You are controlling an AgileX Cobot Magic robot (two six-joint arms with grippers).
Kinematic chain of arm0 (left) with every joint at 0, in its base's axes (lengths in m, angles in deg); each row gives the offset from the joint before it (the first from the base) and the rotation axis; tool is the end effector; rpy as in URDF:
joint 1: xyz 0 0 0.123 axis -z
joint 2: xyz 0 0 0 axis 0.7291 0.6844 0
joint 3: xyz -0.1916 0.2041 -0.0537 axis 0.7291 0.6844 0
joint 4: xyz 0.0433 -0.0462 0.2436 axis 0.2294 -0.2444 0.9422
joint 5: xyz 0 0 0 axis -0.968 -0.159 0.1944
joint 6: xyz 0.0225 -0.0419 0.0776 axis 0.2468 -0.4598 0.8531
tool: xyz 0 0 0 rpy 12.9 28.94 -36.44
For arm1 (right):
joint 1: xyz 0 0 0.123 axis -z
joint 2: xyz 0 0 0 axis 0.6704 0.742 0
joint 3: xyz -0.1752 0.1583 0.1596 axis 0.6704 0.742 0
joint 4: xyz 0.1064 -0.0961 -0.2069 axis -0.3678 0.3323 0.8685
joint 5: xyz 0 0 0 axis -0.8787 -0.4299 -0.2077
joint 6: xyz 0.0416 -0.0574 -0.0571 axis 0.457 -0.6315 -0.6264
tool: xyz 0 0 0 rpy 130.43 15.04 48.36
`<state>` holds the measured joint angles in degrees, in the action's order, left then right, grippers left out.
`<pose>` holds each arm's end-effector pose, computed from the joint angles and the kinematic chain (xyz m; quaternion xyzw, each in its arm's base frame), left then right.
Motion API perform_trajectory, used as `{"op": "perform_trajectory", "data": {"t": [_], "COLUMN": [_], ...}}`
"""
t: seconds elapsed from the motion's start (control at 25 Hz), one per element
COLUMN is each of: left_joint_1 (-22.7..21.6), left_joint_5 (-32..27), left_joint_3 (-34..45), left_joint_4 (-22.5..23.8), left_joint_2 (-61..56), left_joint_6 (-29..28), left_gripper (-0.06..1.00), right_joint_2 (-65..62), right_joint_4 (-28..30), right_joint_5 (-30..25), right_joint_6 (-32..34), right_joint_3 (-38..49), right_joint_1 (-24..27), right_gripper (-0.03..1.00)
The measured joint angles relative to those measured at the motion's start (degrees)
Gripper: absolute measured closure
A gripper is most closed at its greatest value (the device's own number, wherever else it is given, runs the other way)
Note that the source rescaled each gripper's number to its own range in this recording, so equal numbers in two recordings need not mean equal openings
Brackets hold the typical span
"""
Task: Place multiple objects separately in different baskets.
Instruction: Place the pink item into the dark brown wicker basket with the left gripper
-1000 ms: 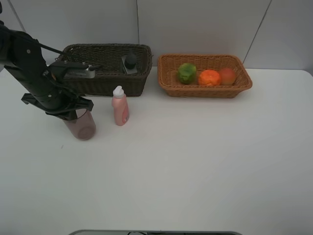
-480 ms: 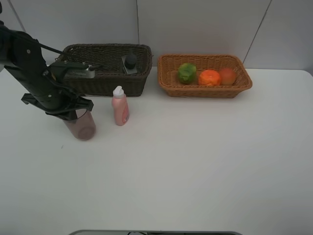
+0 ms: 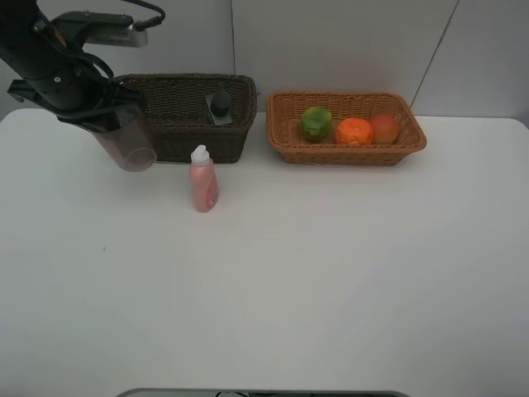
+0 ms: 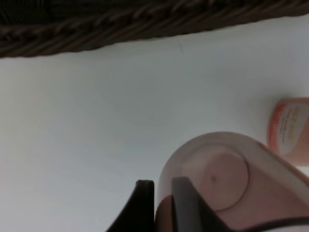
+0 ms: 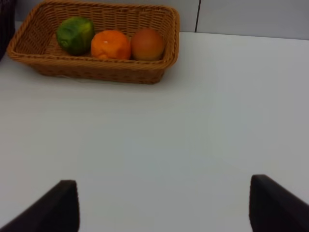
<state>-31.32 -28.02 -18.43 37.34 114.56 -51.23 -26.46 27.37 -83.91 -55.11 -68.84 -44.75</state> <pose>0.3265 -0.0885 0.2271 0.0793 0.9769 -0.0264 0.1966 -0.0079 -0.0039 0.2824 -0.0185 0.8481 -0.0104 0.5294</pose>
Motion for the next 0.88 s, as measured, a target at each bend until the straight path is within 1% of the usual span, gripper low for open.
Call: {"op": "perform_trajectory", "data": {"t": [0.12, 0.2, 0.28, 0.4, 0.56, 0.72, 0.88], "left_joint_1": [0.0, 0.0, -0.3, -0.9, -1.3, -1.5, -1.6], "left_joint_5": [-0.8, 0.7, 3.0, 7.5, 14.3, 23.4, 28.8], "left_joint_3": [-4.1, -6.3, -8.5, -10.7, -11.8, -11.9, -11.9], "left_joint_4": [3.0, 4.7, 5.2, 5.4, 5.6, 5.6, 5.6], "left_joint_2": [0.0, 0.1, 0.6, 2.9, 7.5, 12.2, 15.6], "left_joint_6": [-1.7, -3.2, -3.8, -4.2, -4.2, -4.2, -4.2], "left_gripper": [0.94, 0.94, 0.94, 0.94, 0.94, 0.94, 0.94], "right_joint_2": [0.0, 0.0, 0.0, 0.0, 0.0, 0.0, 0.0], "right_joint_4": [0.0, 0.0, 0.0, 0.0, 0.0, 0.0, 0.0], "right_joint_5": [0.0, 0.0, 0.0, 0.0, 0.0, 0.0, 0.0], "right_joint_6": [0.0, 0.0, 0.0, 0.0, 0.0, 0.0, 0.0], "right_joint_3": [0.0, 0.0, 0.0, 0.0, 0.0, 0.0, 0.0], "right_joint_1": [0.0, 0.0, 0.0, 0.0, 0.0, 0.0, 0.0], "right_gripper": [0.17, 0.17, 0.17, 0.17, 0.17, 0.17, 0.17]}}
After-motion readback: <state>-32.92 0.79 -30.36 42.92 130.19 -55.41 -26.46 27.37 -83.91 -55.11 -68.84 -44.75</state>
